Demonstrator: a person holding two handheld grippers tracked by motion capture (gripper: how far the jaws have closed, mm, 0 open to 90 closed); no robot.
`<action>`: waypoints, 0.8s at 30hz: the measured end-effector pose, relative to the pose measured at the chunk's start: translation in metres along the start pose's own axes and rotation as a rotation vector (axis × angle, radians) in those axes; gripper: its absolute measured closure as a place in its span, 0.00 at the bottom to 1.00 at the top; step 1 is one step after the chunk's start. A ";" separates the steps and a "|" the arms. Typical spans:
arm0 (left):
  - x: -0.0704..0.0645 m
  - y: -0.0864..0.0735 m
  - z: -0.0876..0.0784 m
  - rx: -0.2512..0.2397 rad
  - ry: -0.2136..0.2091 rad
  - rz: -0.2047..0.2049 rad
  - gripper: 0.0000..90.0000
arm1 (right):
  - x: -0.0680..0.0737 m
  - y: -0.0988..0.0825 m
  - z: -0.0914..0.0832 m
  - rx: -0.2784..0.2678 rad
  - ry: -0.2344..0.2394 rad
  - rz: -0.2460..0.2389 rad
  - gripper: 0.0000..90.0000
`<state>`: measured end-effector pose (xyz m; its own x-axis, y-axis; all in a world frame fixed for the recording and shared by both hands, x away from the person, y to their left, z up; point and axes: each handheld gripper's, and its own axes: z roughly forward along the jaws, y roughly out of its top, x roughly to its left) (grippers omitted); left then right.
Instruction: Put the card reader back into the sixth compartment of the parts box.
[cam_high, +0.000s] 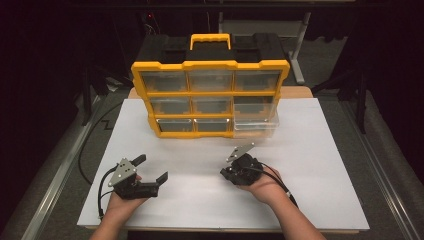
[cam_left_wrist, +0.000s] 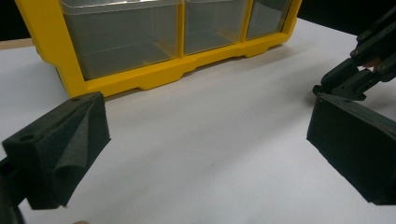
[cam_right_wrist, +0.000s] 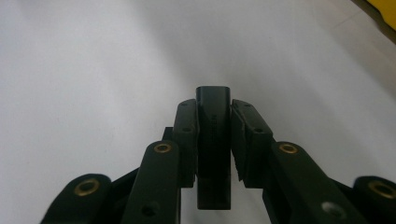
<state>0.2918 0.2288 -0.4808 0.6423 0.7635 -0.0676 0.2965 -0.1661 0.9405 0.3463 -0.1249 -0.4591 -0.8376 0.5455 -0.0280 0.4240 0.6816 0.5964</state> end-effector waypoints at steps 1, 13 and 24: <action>0.000 0.000 0.000 0.001 -0.001 0.003 0.00 | -0.001 -0.001 -0.002 0.001 -0.002 -0.003 0.82; -0.001 0.000 0.000 0.004 -0.004 0.016 0.00 | -0.009 -0.017 -0.022 0.030 -0.021 -0.002 0.82; -0.001 0.000 0.000 0.005 -0.004 0.020 0.00 | -0.017 -0.033 -0.039 0.054 -0.041 0.011 0.83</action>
<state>0.2913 0.2280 -0.4812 0.6512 0.7573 -0.0504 0.2873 -0.1844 0.9399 0.3330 -0.1758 -0.4472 -0.8186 0.5717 -0.0555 0.4518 0.7005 0.5525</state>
